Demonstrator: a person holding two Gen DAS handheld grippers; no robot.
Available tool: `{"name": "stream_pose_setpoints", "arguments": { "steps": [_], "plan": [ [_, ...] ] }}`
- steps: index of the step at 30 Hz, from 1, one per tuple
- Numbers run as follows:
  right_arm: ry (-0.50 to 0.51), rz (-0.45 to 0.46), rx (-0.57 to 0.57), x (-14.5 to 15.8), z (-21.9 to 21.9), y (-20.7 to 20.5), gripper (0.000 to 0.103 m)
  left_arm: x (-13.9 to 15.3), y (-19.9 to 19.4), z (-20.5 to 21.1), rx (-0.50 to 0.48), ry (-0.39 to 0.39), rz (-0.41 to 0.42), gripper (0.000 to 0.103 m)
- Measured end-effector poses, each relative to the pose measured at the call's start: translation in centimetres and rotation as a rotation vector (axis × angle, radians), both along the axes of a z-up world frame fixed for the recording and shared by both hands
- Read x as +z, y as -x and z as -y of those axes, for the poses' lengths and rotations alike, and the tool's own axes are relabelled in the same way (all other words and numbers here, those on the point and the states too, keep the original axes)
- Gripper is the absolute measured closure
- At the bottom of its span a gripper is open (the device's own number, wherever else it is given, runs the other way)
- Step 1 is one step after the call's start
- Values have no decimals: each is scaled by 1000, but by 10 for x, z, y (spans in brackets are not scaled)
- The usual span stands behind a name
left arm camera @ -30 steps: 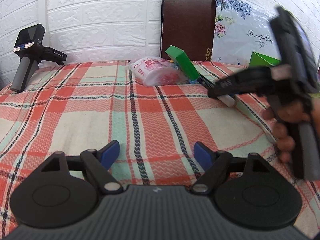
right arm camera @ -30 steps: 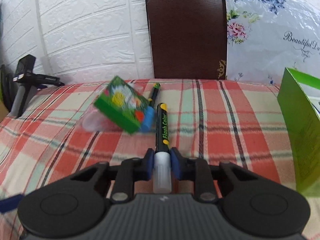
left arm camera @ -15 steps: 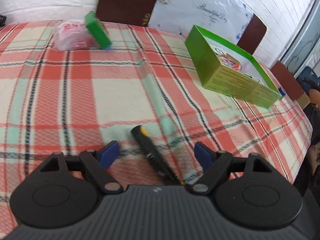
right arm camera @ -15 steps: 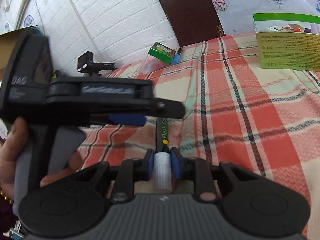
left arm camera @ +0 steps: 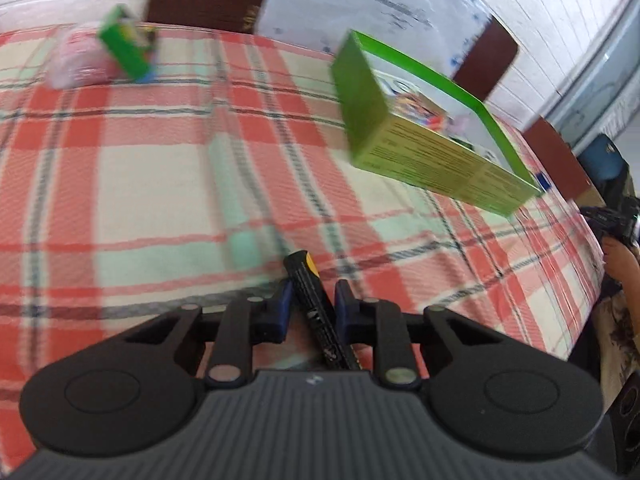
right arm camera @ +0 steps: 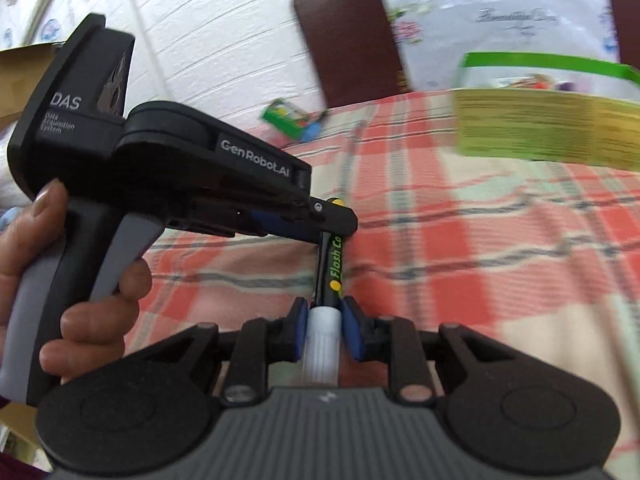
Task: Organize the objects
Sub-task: 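Carry the marker into the green box and open both grippers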
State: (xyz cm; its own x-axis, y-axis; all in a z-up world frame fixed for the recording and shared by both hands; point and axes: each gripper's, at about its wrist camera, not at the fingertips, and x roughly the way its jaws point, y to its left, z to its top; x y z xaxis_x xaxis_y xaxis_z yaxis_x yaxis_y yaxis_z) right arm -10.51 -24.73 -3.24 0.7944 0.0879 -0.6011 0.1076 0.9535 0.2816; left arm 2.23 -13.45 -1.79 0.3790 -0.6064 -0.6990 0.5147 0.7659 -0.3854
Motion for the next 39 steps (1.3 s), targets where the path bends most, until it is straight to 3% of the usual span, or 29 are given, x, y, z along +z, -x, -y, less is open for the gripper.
{"name": "stream_pose_setpoints", "arguments": {
  "steps": [4,7,15,19,23,25,27,35,39],
  "plan": [
    [14,8,-96,1,27,20,83,4,6,46,-99,-2,21,79],
    [67,66,-152,12,47,20,83,26,0,76,-147,20,81,80],
    [261,231,-257,60,128,-49,83,97,-53,159,-205,80,263,82],
    [331,210,-326,60,170,-95,83,97,-78,195,-188,62,286,81],
    [335,145,-398,44,200,-126,83,81,-96,217,-128,-35,324,78],
    [328,118,-412,38,207,-130,80,76,-99,215,-103,-74,300,78],
    [296,142,-428,41,204,-119,78,76,-93,202,-97,-57,290,78],
    [195,248,-408,45,131,-38,78,79,-43,128,-54,-112,412,73],
    [111,160,-313,25,88,-27,77,61,-29,83,-10,-165,405,69]
  ]
}}
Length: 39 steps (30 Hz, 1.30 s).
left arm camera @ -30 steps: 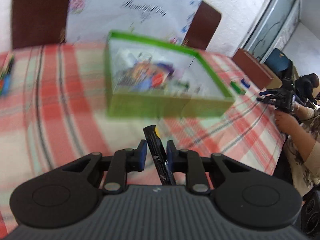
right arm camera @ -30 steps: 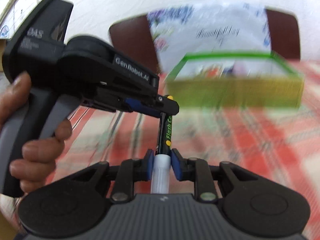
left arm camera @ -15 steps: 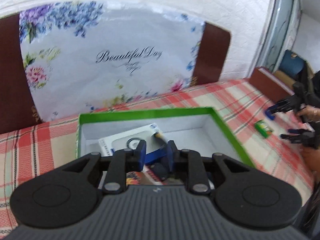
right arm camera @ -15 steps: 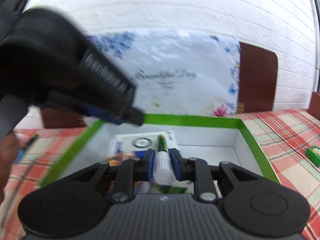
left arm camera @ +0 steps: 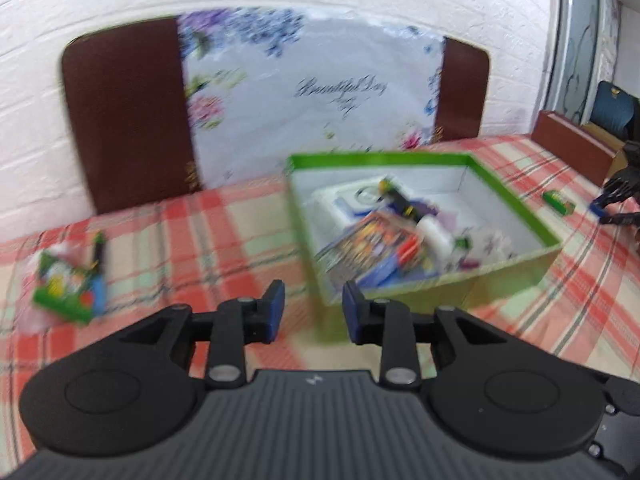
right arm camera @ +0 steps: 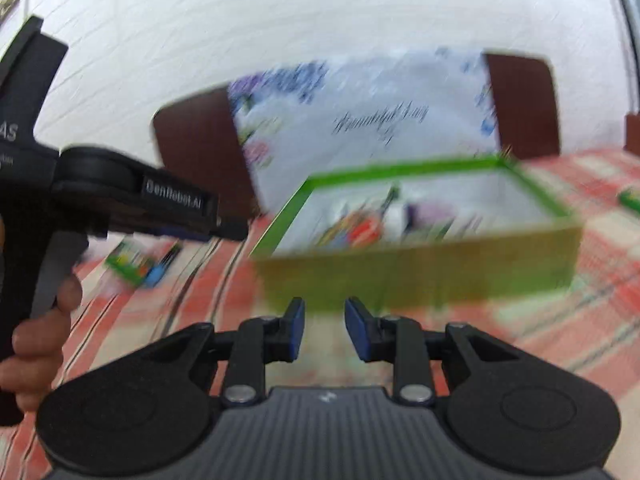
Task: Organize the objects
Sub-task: 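Carry the marker into the green box and open both grippers, then move both grippers toward the small green card box, then grasp the small green card box with both grippers and lift it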
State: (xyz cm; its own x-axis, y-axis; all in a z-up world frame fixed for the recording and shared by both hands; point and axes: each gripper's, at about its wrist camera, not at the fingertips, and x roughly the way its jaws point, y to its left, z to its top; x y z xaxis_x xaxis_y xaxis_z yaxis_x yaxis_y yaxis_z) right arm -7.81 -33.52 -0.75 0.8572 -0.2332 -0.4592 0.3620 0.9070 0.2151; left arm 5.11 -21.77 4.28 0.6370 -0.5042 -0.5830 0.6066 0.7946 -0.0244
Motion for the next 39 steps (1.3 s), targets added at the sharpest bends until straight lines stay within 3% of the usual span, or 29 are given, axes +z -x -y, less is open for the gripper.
{"name": "stream_pose_setpoints", "arguments": {
  "steps": [4,9,11,28,33,39],
  "plan": [
    [-40,-109,107,-22,-41,-14,77,-27,-1,-45,94,-52,-75,69],
    [-6,-133,200,-20,-79,-32,76,-52,-7,-94,203,-113,-104,68],
    [9,-146,223,-20,-90,-39,76,-57,-10,-112,237,-110,-107,64],
    [143,-168,391,-21,-154,-141,70,-64,-44,-207,408,-92,-11,59],
    [231,-96,404,-9,-164,-195,70,-73,-49,-233,418,-19,49,56],
    [300,-66,358,2,-173,-256,65,-76,-47,-238,415,54,63,54]
  ]
}}
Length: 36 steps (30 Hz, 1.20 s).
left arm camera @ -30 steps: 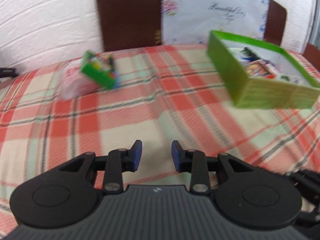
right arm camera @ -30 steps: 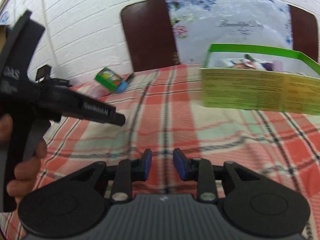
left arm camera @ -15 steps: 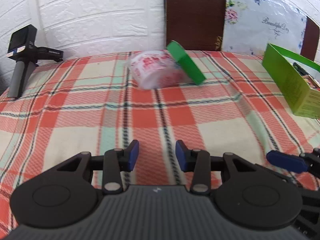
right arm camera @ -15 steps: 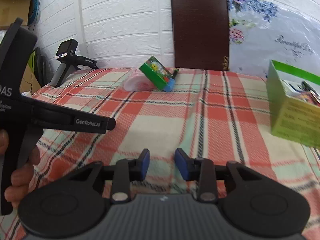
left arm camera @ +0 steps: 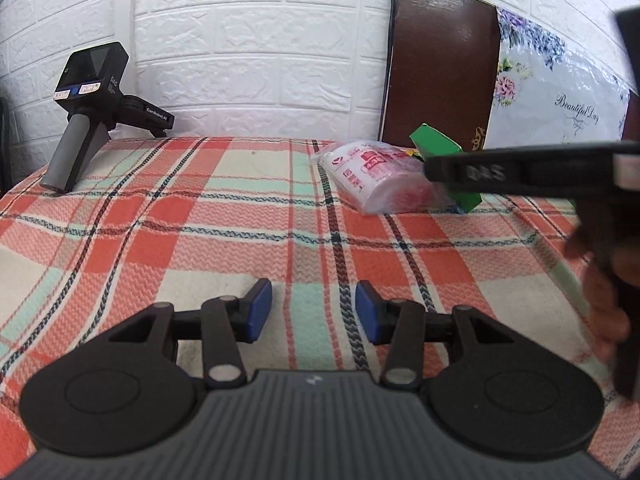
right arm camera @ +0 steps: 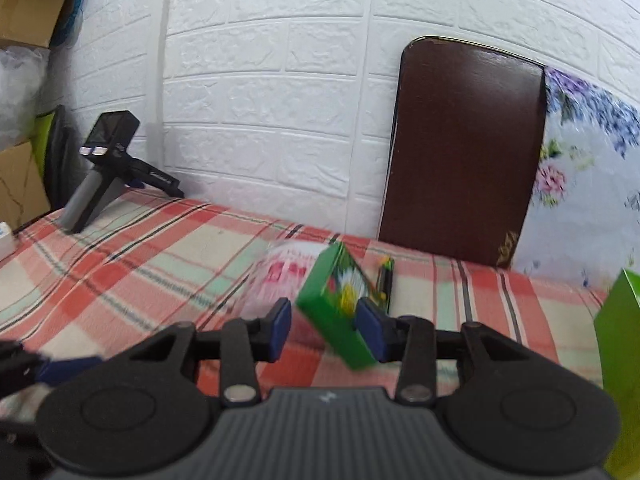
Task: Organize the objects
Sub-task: 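Grasp the small green card box with both grippers and lift it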
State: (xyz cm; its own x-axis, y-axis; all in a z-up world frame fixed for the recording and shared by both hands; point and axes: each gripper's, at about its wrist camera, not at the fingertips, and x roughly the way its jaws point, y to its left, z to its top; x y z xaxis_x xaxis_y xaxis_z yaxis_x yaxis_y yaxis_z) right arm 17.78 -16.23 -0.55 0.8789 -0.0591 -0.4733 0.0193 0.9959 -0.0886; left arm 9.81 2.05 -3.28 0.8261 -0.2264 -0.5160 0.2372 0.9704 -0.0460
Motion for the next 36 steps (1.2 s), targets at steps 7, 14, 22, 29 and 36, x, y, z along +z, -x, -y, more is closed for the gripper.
{"name": "stream_pose_setpoints", "arguments": {
  "steps": [7,14,22,29,36],
  "plan": [
    [-293,-11,-83,10,40,33,83,-1,-1,-5,-4,40,-3,54],
    [-751,-146,-82,-19,99,149,75,6,2,-2,-2,49,-44,49],
    [-293,-124,-53,-23,73,207,48,22,21,32,-175,293,-277,51],
    [-110,-138,-8,-25,57,170,46,18,12,84,-261,285,-398,50],
    [-96,-152,7,-28,59,166,51,15,24,99,-288,296,-416,66]
  ]
}}
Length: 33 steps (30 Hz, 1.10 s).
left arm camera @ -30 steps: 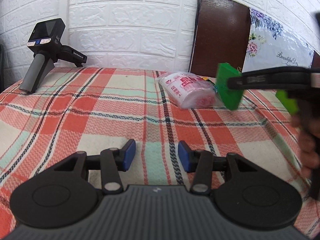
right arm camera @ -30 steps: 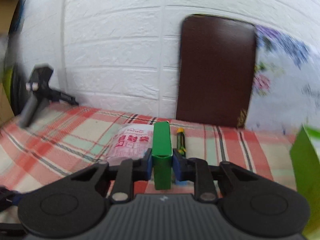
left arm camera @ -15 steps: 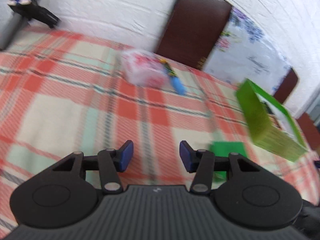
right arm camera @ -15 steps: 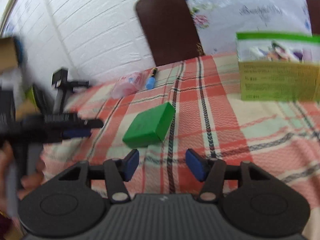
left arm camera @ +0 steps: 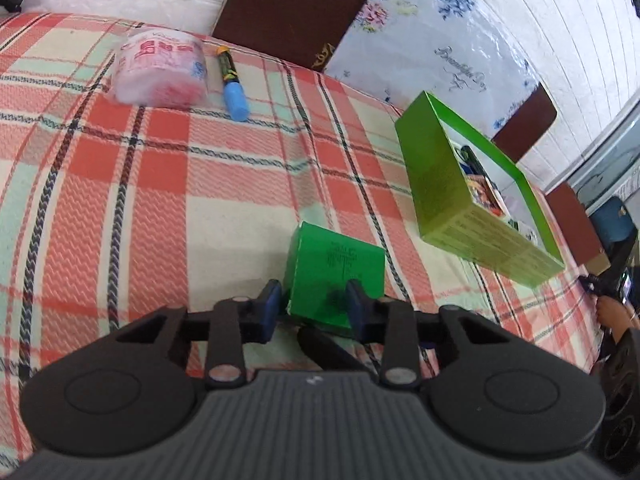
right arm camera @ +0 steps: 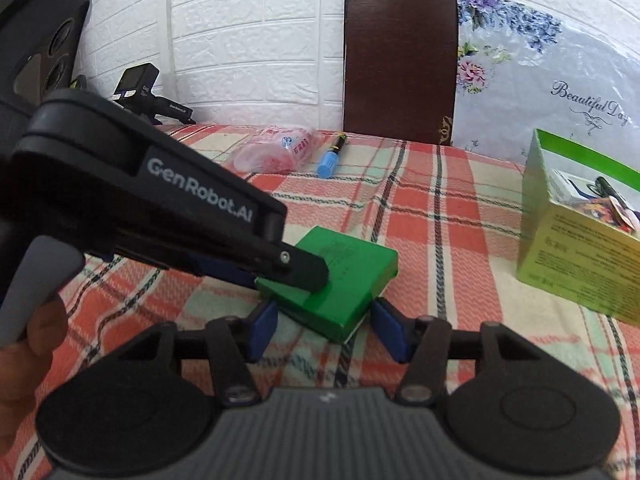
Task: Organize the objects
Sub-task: 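Grasp the small green card box with both grippers and lift it, then carry the green card box into the green box and open both grippers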
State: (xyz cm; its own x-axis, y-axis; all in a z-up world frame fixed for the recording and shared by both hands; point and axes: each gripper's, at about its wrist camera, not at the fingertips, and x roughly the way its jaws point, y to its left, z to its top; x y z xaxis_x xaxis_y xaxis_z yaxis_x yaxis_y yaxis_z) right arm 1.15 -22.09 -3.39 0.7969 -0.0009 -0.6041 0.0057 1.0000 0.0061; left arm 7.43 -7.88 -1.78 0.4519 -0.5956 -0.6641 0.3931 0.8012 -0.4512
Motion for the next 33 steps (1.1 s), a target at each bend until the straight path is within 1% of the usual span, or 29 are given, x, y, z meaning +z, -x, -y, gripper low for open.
{"name": "stream_pose_setpoints", "arguments": {
  "steps": [4,9,12,15,18,21,24,27,30,32,33],
  "plan": [
    [16,-3,-46,1,11,30,51,1,21,23,-72,-11,5,66],
    [6,-9,-147,1,39,79,51,-4,56,62,-213,-22,27,66],
    [25,15,-220,0,52,104,51,-4,69,90,-288,-27,43,66],
    [41,70,-296,7,70,114,51,9,68,119,-339,-25,86,66],
    [64,144,-363,24,98,110,51,32,56,155,-377,-7,145,66],
    [114,216,-413,42,130,96,51,56,43,195,-411,15,228,65],
    [150,249,-462,52,164,78,51,67,27,233,-421,26,257,65],
    [158,253,-509,52,194,61,51,68,13,266,-436,11,283,65],
    [158,231,-551,43,219,46,51,62,4,292,-444,-23,300,64],
    [175,207,-585,35,231,34,53,57,2,304,-421,-86,307,63],
    [180,191,-601,32,237,32,51,54,0,306,-405,-117,313,63]
  ]
}}
